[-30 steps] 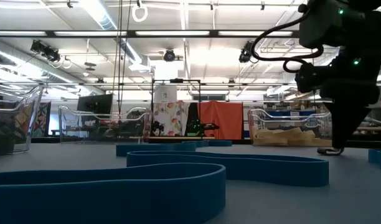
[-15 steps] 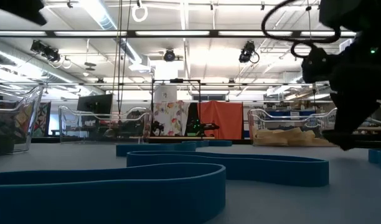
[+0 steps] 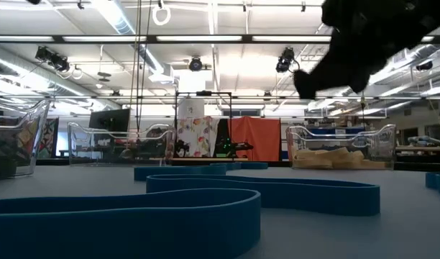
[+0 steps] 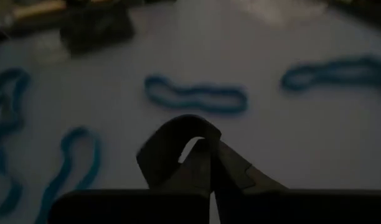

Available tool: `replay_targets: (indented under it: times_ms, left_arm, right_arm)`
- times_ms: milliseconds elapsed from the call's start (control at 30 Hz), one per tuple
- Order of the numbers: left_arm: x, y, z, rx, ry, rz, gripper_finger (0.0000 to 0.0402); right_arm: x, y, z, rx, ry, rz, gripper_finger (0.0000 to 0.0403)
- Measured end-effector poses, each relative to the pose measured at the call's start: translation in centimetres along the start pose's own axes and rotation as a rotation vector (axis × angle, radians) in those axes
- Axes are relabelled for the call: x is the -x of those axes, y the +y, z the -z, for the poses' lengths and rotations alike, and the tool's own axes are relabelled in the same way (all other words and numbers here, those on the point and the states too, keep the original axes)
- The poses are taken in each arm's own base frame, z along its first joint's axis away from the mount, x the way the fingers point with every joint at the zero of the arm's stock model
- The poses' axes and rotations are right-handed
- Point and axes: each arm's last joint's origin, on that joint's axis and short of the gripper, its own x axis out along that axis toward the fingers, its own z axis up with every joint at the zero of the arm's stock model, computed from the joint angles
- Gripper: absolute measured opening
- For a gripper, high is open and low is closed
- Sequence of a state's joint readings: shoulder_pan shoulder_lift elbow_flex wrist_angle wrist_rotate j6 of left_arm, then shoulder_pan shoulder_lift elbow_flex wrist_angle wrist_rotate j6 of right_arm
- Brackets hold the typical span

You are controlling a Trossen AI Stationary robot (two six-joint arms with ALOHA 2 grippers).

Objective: Sort rubber bands into baskets
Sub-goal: Put the small black rubber band into the bottom left transparent bin

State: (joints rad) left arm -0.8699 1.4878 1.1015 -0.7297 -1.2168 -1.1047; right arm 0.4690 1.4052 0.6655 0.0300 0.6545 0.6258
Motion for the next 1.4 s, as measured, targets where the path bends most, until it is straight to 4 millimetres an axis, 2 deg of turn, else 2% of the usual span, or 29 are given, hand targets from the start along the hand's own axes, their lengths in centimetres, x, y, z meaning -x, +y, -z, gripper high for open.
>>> replay_targets:
  times_ms: [133, 367, 567, 733, 867, 1067, 1400]
  left_arm:
    - [-1.2, -1.4, 0.5, -0.114, 0.002, 0.010, 0.0172]
    - [-1.4, -3.2, 1.0, -0.183, -0.028, 0.059, 0.0172]
    - [-1.5, -3.2, 1.0, -0.185, -0.019, 0.065, 0.0172]
    - [-1.7, -3.2, 1.0, -0.164, 0.009, 0.080, 0.0172]
    - [-1.7, -3.1, 1.2, -0.148, 0.019, 0.083, 0.0172]
    - [-2.2, -2.5, 2.3, -0.144, 0.033, 0.067, 0.0172]
    - [-2.5, -2.1, 3.0, -0.147, 0.044, 0.054, 0.0172]
  right_arm:
    - [0.0, 0.0, -0.7, 0.028, -0.117, 0.084, 0.0010]
    - [-0.6, 0.1, -0.3, 0.039, -0.156, 0.155, 0.0010]
    - [-4.4, 1.5, 2.1, 0.087, -0.185, 0.145, 0.0010]
    - [-7.1, 2.4, 3.0, 0.059, -0.263, 0.023, 0.0010]
    - [-8.0, 3.4, 2.5, 0.063, -0.325, -0.033, 0.0010]
    - [-8.8, 4.9, 1.5, 0.113, -0.327, -0.063, 0.0011]
    - [-9.3, 5.3, 0.1, 0.140, -0.337, -0.055, 0.0011]
